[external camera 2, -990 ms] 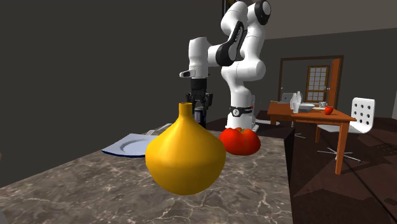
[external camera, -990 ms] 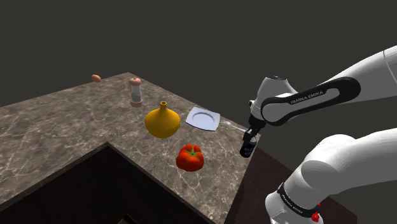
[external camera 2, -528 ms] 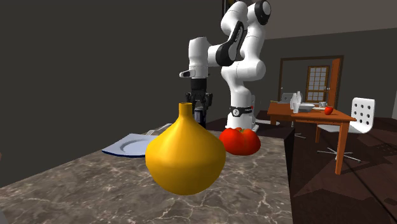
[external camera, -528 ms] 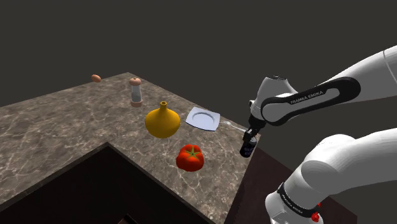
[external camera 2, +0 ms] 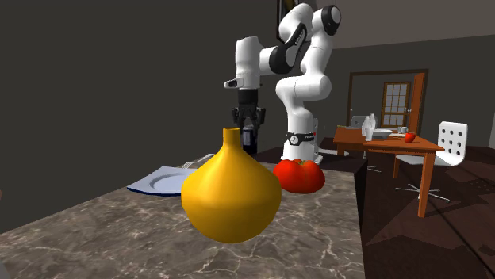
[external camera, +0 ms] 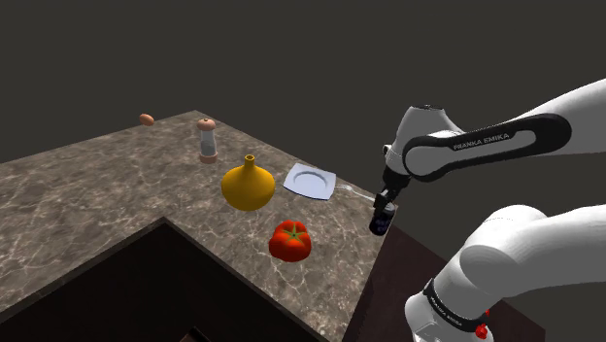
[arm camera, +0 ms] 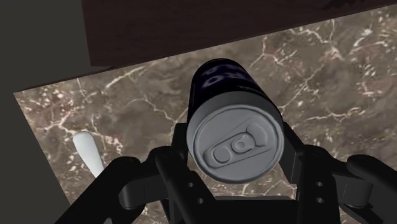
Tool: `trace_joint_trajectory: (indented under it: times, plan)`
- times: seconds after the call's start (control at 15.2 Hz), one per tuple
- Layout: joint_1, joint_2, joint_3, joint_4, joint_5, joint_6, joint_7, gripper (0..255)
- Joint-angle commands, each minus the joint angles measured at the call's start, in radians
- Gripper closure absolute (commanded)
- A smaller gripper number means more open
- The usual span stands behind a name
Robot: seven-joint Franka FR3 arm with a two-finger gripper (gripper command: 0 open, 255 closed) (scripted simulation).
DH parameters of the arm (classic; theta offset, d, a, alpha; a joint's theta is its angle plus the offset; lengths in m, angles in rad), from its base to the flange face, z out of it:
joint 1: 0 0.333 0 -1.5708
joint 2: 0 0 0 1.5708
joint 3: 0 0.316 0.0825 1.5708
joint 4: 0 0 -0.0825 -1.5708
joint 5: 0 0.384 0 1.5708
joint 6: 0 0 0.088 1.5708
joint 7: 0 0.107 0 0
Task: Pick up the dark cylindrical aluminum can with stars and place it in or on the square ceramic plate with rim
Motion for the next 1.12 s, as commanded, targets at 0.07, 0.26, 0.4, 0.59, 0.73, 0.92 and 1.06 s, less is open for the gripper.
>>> trace_joint_trajectory:
  times: [0.07,0.26,0.4,0.59,0.73,0.92,1.06]
  plan:
    - [-0.001,-0.045,0.005,0.023,0.006,-0.068,-0.005,255]
    - [0.001,-0.081,0.011,0.047,0.013,-0.128,-0.007,255]
    - [0.003,-0.101,0.016,0.065,0.018,-0.166,-0.007,255]
    - [0.005,-0.128,0.023,0.093,0.026,-0.221,-0.009,255]
    - [0.006,-0.139,0.026,0.106,0.029,-0.244,-0.009,255]
    - [0.043,0.015,0.029,0.208,0.052,-0.192,0.005,255]
    - [0.063,0.109,0.03,0.28,0.069,-0.17,0.009,255]
